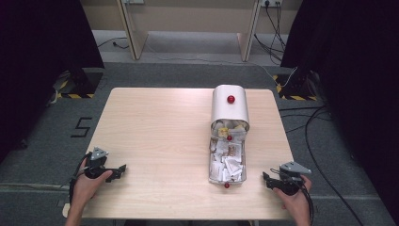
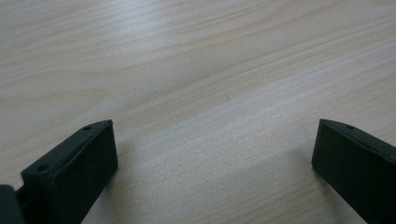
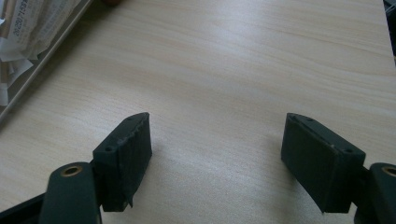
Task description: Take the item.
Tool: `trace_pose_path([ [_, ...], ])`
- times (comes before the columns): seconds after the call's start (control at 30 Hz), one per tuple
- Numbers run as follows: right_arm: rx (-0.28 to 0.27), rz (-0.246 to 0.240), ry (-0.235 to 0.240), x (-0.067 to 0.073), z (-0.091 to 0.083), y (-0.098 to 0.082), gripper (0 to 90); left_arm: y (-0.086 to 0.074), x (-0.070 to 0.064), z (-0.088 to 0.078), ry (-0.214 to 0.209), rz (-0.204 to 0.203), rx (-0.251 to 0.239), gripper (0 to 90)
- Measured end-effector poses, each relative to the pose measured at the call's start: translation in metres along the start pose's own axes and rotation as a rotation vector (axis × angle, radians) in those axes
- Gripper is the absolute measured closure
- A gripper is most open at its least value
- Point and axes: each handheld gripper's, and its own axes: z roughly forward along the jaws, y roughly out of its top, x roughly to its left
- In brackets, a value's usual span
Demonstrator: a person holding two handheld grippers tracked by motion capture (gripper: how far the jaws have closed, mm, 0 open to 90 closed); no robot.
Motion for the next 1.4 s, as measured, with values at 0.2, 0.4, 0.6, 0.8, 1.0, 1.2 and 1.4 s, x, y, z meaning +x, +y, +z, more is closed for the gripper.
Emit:
trace_pose_path([
  [0.2,0.0,-0.001,0.0,0.0,0.0,0.0,25.2,0.0,0.001,0.0,0.0,-0.001,0.0,0.0],
  [0.4,-0.001,0.002,0.004,0.001,-0.001,0.0,27.1,0.0,0.001,0.0,0.001,0.0,-0.001,0.0],
  [0.6,-0.05,0.038,0.031,-0.001,-0.003,0.0,28.1,0.001,0.001,0.001,0.001,0.0,-0.001,0.0],
  [0.8,-0.067,0.014,0.038,0.003,-0.007,0.004,27.6,0.001,0.001,0.001,0.0,0.0,-0.001,0.0],
  [1.0,-0.08,-0.001,0.042,0.009,-0.012,0.009,28.4,0.001,0.002,0.001,0.0,0.0,-0.001,0.0],
  [1.2,-0.107,-0.032,0.057,0.015,-0.019,0.017,31.6,0.001,0.002,0.001,0.0,0.0,-0.001,0.0],
  [1.4,-0.14,-0.058,0.075,0.024,-0.027,0.025,35.3,0.001,0.002,0.001,0.0,0.0,-0.001,0.0],
])
